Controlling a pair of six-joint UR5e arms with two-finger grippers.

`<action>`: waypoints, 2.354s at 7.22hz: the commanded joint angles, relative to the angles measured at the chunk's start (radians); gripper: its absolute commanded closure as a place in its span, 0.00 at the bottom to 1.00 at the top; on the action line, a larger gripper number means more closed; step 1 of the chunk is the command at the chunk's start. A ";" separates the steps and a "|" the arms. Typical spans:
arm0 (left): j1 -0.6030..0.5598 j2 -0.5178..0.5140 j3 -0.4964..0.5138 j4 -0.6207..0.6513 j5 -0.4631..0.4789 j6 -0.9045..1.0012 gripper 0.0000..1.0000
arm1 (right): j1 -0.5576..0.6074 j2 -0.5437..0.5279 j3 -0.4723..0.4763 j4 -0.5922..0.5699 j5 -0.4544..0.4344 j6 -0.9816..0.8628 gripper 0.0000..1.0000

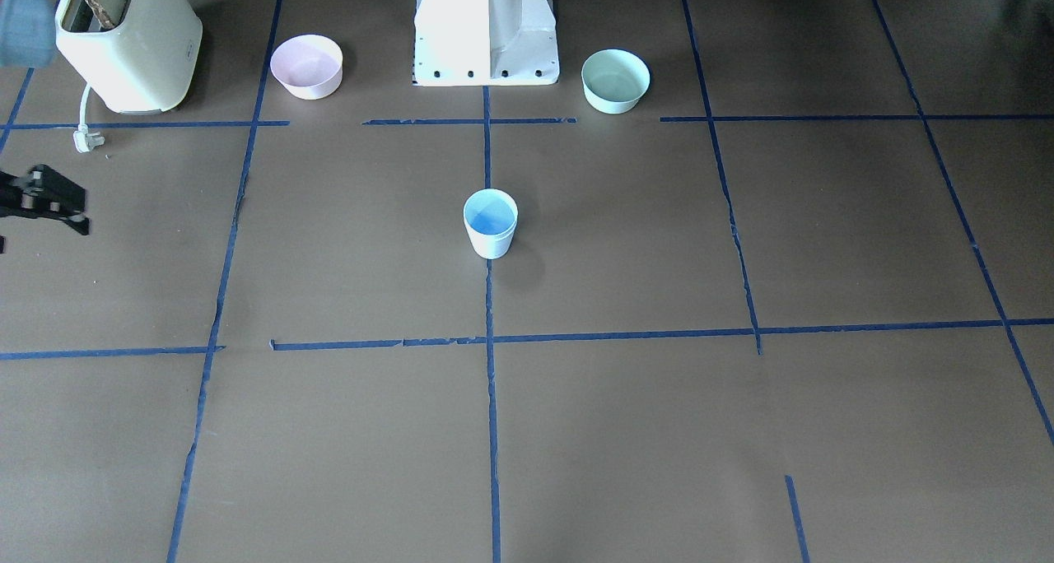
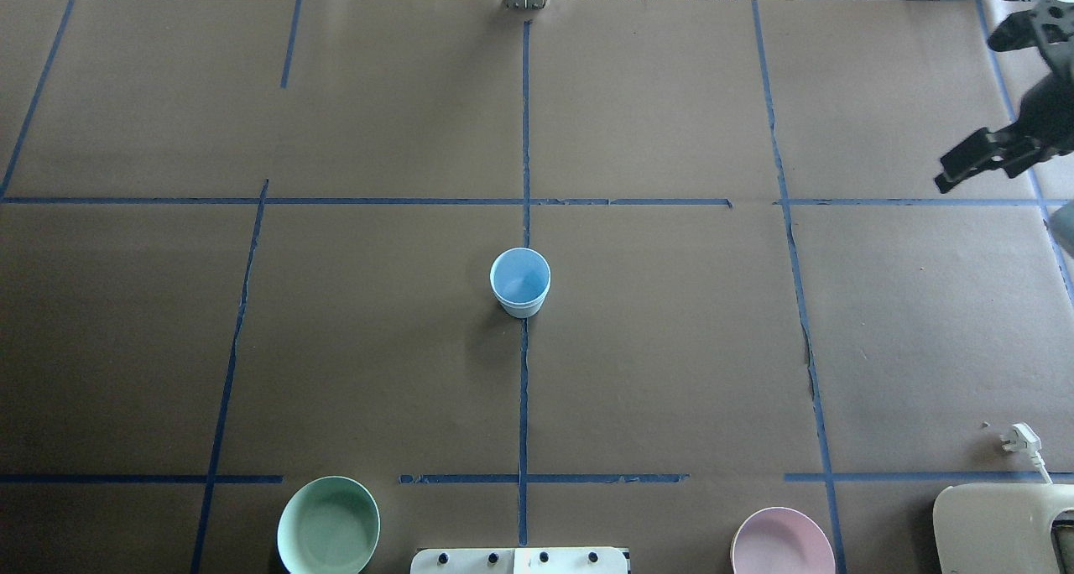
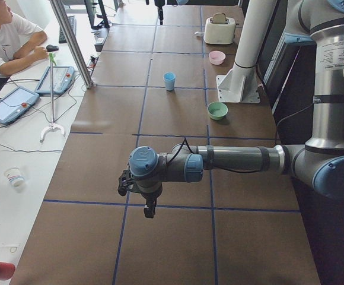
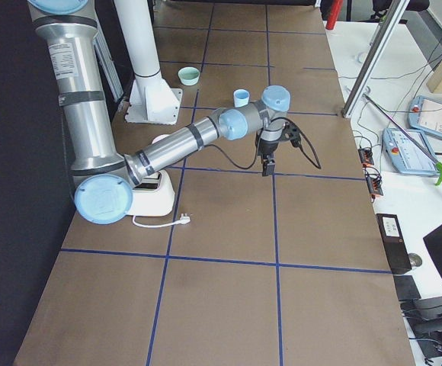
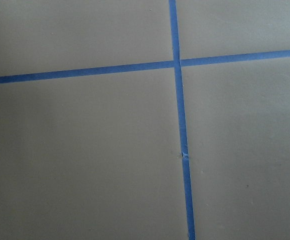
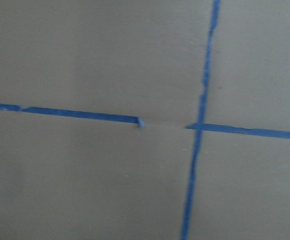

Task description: Stack blue cups with both arms

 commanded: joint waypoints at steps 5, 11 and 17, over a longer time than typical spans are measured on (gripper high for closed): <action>-0.001 0.061 -0.004 -0.001 -0.001 0.002 0.00 | 0.344 -0.334 -0.117 0.013 0.058 -0.484 0.01; 0.000 0.064 -0.006 -0.003 -0.003 0.003 0.00 | 0.341 -0.334 -0.125 0.116 0.063 -0.379 0.00; 0.000 0.062 -0.004 -0.003 -0.003 0.003 0.00 | 0.339 -0.334 -0.127 0.117 0.066 -0.379 0.00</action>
